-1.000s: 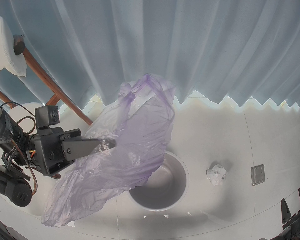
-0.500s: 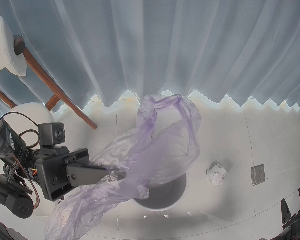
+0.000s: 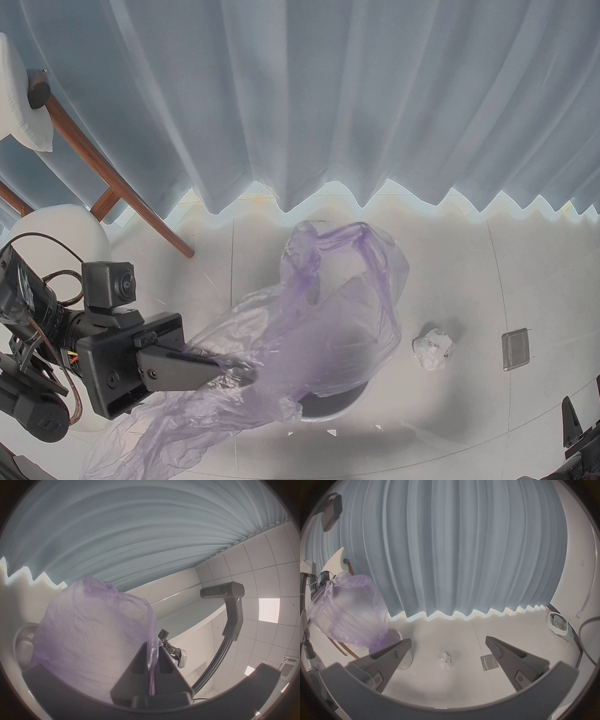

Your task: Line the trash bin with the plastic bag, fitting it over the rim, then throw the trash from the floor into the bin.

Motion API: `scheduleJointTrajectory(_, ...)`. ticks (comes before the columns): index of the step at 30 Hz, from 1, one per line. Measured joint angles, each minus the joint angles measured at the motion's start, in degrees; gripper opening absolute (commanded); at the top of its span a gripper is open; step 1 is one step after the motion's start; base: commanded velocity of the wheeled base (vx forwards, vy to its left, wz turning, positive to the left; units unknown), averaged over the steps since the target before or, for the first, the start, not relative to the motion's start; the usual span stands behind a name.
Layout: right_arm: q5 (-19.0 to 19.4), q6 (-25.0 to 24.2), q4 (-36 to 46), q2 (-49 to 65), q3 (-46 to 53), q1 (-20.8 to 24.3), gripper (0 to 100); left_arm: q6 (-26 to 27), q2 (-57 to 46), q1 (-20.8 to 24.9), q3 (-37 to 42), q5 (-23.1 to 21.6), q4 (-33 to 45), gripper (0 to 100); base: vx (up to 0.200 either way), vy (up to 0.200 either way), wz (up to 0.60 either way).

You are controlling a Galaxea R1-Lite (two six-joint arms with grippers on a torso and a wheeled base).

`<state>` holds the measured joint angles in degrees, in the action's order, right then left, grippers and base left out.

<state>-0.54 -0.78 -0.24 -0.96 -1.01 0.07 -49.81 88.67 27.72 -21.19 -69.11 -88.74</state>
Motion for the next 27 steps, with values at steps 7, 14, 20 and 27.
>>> scheduleJointTrajectory(7,0.0,0.0,0.0,0.0,0.0,0.0,100,4.4,2.8,-0.5,-0.2,-0.4,0.0,0,0.0,0.0,0.0)
scheduleJointTrajectory(14,0.0,0.0,0.0,0.0,0.0,0.0,100,5.7,5.7,-1.4,-2.2,0.6,0.0,0,0.0,0.0,0.0)
scheduleJointTrajectory(20,0.0,0.0,0.0,0.0,0.0,0.0,100,5.9,7.7,-2.4,-2.7,0.7,0.0,0,0.0,0.0,0.0)
scheduleJointTrajectory(27,0.0,0.0,0.0,0.0,0.0,0.0,100,8.5,10.0,-3.0,-2.8,0.7,-0.1,0,0.0,0.0,0.0)
